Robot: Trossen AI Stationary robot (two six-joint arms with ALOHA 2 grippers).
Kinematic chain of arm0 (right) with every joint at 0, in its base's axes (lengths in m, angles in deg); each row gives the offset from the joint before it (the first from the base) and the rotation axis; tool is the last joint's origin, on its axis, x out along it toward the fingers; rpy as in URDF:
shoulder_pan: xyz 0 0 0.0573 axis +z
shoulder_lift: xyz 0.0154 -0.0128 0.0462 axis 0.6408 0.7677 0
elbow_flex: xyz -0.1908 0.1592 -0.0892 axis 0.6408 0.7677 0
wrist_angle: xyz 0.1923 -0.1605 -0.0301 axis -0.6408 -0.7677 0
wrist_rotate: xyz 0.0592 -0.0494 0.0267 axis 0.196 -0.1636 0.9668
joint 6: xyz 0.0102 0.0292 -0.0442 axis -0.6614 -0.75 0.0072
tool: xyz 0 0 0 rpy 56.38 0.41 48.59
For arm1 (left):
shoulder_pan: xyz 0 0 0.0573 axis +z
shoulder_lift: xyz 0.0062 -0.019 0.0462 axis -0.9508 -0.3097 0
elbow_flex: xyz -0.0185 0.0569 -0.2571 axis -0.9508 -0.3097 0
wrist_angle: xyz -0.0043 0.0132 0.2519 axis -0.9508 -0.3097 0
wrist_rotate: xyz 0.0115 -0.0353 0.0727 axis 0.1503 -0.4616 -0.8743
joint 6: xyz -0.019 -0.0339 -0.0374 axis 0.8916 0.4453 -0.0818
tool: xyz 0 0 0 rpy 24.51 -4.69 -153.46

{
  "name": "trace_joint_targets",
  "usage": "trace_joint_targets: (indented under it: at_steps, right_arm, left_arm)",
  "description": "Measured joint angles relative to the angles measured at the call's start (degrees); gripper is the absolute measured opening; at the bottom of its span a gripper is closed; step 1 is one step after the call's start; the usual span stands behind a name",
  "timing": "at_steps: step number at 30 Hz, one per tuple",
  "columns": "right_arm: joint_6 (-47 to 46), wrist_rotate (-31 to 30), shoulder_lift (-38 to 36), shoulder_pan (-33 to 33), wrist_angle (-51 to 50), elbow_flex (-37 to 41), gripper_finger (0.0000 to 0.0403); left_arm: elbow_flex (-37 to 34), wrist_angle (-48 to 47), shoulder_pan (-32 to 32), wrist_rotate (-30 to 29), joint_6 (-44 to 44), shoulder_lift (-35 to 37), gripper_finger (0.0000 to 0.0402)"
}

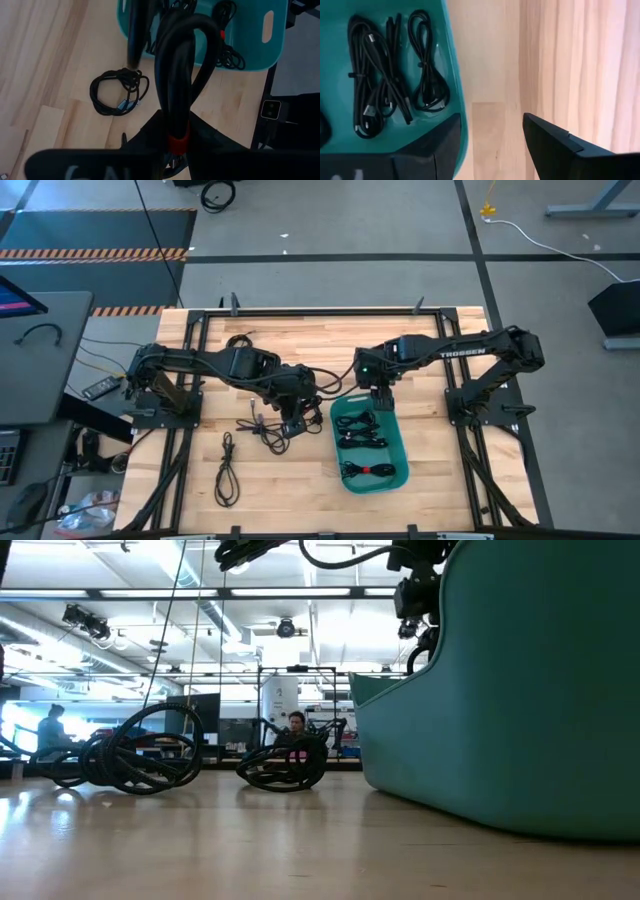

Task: Pick and place USB-C Cables
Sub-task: Put the black charger cable into the green bin

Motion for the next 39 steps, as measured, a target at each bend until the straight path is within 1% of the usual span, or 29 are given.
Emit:
trace_joint_targets:
  at_steps: [3, 8, 11, 14, 19, 23, 26, 27, 32, 35, 39]
  right_arm:
    - [-0.03, 1.14, 0.04, 0.02, 0.42, 0.63, 0.0220]
    - [-0.05, 1.40, 0.04, 0.00, 1.33, 1.24, 0.0216]
    - [-0.09, 1.84, 0.04, -0.22, 3.04, 1.88, 0.0206]
    - [-0.13, 2.41, 0.04, -0.39, 4.75, 3.09, 0.0187]
    - [-0.90, 3.61, 0.04, -0.48, 6.05, 4.93, 0.0131]
    - [-0.72, 3.54, 0.04, -0.48, 6.66, 5.06, 0.0071]
    - [0.55, 3.31, 0.04, -0.49, 9.57, 5.06, 0.0019]
    - [0.98, 3.13, 0.04, -0.51, 10.35, 5.06, 0.0012]
    - [0.48, -0.13, 0.04, -2.21, 15.18, 5.06, 0.0008]
    - [0.35, -2.80, 0.04, -4.18, 16.30, 5.06, 0.0006]
    - [2.20, -4.09, 0.04, -7.23, 16.40, 5.04, 0.0005]
  left_arm:
    - [0.00, 0.03, 0.00, -0.01, 0.00, 0.00, 0.0050]
    - [0.00, 0.02, 0.00, 0.00, 0.33, 0.00, 0.0050]
    - [0.00, 0.04, 0.00, 0.01, 0.37, 0.00, 0.0050]
    - [0.00, 0.04, 0.00, 0.01, 1.01, 0.00, 0.0050]
    - [0.00, 0.04, 0.00, 0.01, 1.46, 0.00, 0.0050]
    - [0.00, 0.05, 0.00, 0.01, 1.46, 0.00, 0.0050]
    - [0.00, 0.06, 0.00, 0.00, 1.46, 0.00, 0.0050]
    - [0.00, 0.06, 0.00, 0.01, 1.47, 0.00, 0.0050]
    - [0.00, 0.06, 0.00, 0.01, 1.51, 0.00, 0.0050]
    - [0.00, 0.06, 0.00, 0.01, 1.53, 0.00, 0.0050]
    - [0.00, 0.04, 0.00, 0.01, 1.53, 0.00, 0.0050]
